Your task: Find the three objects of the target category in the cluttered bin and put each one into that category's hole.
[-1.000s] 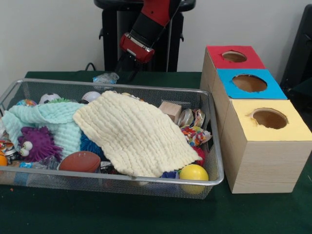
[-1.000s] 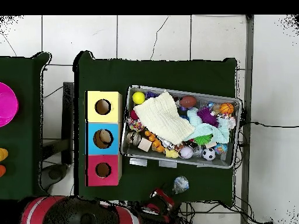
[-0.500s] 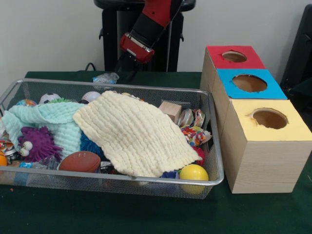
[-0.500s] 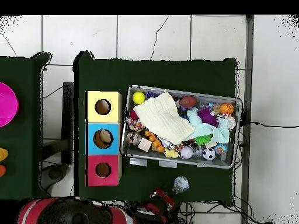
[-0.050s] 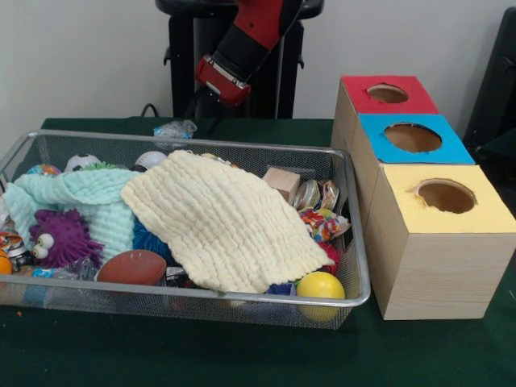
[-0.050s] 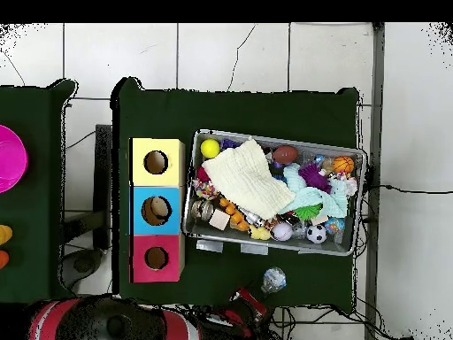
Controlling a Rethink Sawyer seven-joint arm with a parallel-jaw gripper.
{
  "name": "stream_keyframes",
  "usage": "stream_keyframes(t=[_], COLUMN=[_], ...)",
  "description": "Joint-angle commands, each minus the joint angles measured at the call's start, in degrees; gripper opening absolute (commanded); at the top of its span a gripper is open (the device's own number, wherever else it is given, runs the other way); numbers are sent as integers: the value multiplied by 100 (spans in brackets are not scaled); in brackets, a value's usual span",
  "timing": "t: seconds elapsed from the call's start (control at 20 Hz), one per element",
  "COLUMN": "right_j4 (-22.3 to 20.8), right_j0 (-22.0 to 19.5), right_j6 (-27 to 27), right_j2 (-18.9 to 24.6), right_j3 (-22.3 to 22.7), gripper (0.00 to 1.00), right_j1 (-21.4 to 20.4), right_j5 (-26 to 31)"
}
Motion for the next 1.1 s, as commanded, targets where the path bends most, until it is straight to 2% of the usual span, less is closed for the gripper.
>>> stream_keyframes(t=[0.05, 0.2, 0.45, 0.55, 0.8, 1.1], right_j4=[420, 282, -239, -316, -128, -389], right_j0=[-288, -435, -1052, -1290, -1409, -1562], right_j6=[636, 658, 717, 746, 639, 527], right_j2=[442, 486, 743, 827, 740, 750], right_j3=[-702, -732, -784, -809, -863, -918], gripper=[100, 100, 100, 100, 100, 100], right_j1=[343, 371, 278, 309, 514, 439], right_j5=[-14, -78, -26, 24, -13, -201])
